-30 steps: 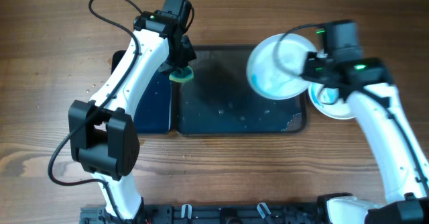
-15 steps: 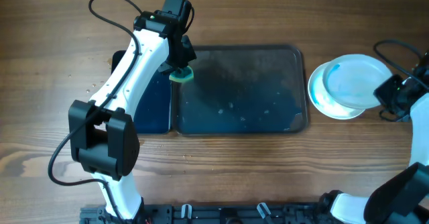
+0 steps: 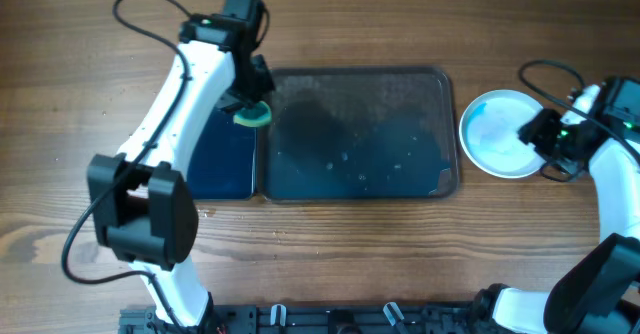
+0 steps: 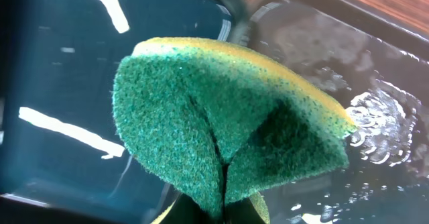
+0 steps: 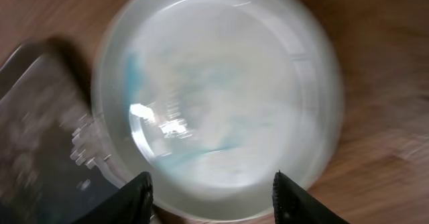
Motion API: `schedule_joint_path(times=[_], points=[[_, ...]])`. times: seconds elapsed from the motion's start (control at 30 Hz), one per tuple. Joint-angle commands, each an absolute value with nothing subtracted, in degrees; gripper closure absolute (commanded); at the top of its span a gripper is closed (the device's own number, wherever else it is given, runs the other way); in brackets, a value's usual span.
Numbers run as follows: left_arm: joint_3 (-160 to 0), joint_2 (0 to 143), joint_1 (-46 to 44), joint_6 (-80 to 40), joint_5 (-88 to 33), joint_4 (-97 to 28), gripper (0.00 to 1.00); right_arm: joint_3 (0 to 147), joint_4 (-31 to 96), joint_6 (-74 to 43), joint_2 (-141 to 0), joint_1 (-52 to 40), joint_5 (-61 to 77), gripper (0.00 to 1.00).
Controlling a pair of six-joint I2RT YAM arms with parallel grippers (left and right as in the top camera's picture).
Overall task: Clean dirty plates on tray and stack at the side
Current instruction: 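Carry the third plate right and stack it on the plate pile, then release the sponge into the small left tray with the left gripper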
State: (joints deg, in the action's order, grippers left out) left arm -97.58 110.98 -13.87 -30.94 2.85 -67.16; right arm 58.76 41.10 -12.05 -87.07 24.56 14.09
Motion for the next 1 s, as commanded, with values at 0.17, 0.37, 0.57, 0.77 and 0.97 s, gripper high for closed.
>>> schedule_joint_path(times=[0.17,0.37,0.57,0.77,0.97], points=[[-94.4,106.8,-3.8,-13.2,3.7,-70.8,0.96,63.1,40.0,-9.0,-87.4,11.6,17.3,0.27],[-80.9,106.8,-1.2,-10.4,3.0,-59.8,0.96,63.1,40.9,-8.7,-87.4,11.2,17.3,0.26],[-70.9,106.8,-1.3,-10.5,1.9,-52.0,0.75,63.1,40.7,-7.6,-87.4,11.2,17.3,0.2],[-75.7,105.6,-1.3,-9.4,1.9,-54.0,0.0,69.1,45.3,-5.9,-87.3,11.1,17.3,0.05],[-97.5,99.9,-1.7,-9.5,0.7,-68.2,0.0,82.7,57.0,-4.4,-83.9,11.2,17.0,0.01]])
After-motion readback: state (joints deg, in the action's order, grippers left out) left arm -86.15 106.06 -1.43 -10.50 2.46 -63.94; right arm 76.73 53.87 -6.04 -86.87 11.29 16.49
